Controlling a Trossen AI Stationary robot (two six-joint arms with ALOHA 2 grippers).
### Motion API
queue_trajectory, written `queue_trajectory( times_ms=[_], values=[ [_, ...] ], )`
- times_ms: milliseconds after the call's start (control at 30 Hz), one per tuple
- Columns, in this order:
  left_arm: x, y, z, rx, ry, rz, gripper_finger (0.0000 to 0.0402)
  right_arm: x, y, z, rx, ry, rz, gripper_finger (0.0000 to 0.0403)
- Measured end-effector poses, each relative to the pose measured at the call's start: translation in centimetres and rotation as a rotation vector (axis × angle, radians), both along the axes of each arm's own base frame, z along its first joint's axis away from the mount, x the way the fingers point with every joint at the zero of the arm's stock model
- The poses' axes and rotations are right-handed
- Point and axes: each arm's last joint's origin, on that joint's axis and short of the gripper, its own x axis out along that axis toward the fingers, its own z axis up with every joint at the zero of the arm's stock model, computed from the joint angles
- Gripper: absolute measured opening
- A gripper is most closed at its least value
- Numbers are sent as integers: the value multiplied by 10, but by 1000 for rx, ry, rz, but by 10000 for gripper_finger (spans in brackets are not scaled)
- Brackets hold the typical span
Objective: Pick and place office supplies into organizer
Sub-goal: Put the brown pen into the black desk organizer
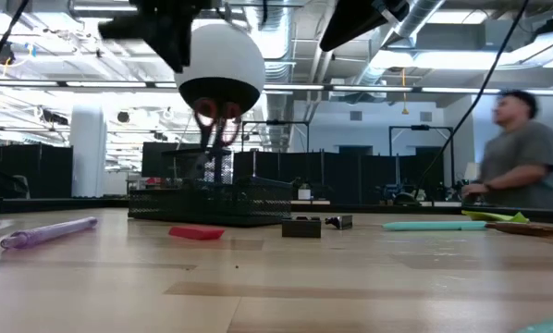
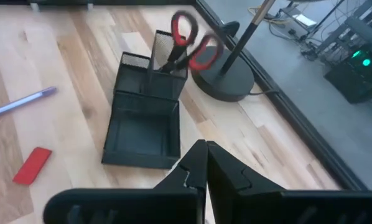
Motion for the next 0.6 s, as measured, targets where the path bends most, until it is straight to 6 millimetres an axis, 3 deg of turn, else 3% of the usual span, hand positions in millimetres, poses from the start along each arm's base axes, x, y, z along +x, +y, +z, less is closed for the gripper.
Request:
queue_trajectory(
  times_ms=[100,233,367,600],
  values=[
    [-10,-6,18,-249,-203,204,86,-6,9,-2,29,-2,-11,0],
    [-21,-22,20,-458,-323,386,86,-18,27,-4,66,-9,-1,0],
    [-28,-47,9,-452,-367,368,86,-30,50,-4,106,-37,39,0],
    [-26,-96,-35,-555,-641,302,86,-66,85,-17,67,-126,31,0]
  ],
)
